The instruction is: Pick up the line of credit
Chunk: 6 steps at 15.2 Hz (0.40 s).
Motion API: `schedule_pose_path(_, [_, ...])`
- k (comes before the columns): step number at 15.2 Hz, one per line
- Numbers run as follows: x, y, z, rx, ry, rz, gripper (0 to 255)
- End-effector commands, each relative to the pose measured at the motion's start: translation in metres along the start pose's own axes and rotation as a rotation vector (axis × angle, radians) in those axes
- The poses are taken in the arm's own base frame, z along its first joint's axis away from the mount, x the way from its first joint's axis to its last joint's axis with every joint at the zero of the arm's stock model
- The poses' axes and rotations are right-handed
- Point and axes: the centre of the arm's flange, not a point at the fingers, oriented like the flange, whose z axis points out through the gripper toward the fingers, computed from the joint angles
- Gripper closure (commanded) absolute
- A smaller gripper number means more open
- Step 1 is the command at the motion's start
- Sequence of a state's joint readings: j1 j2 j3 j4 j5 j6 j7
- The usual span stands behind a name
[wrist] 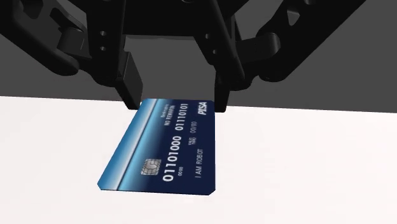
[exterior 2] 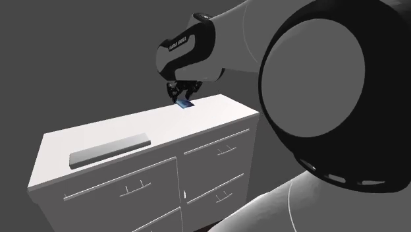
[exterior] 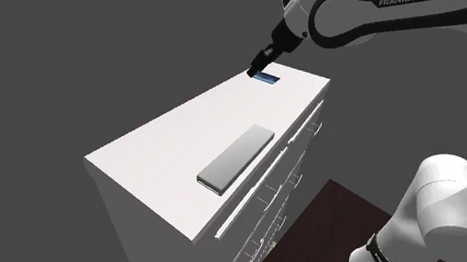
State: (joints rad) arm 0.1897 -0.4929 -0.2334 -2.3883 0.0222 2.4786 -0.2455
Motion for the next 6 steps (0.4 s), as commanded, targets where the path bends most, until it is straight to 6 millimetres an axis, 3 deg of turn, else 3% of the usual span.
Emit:
schedule_pose_path(1, [0.006,0.000,-0.009,0.000,0.000,0.000,255])
schedule_pose_path(6, [0.015,0.000,-0.023,0.000,0.000,0.000,255])
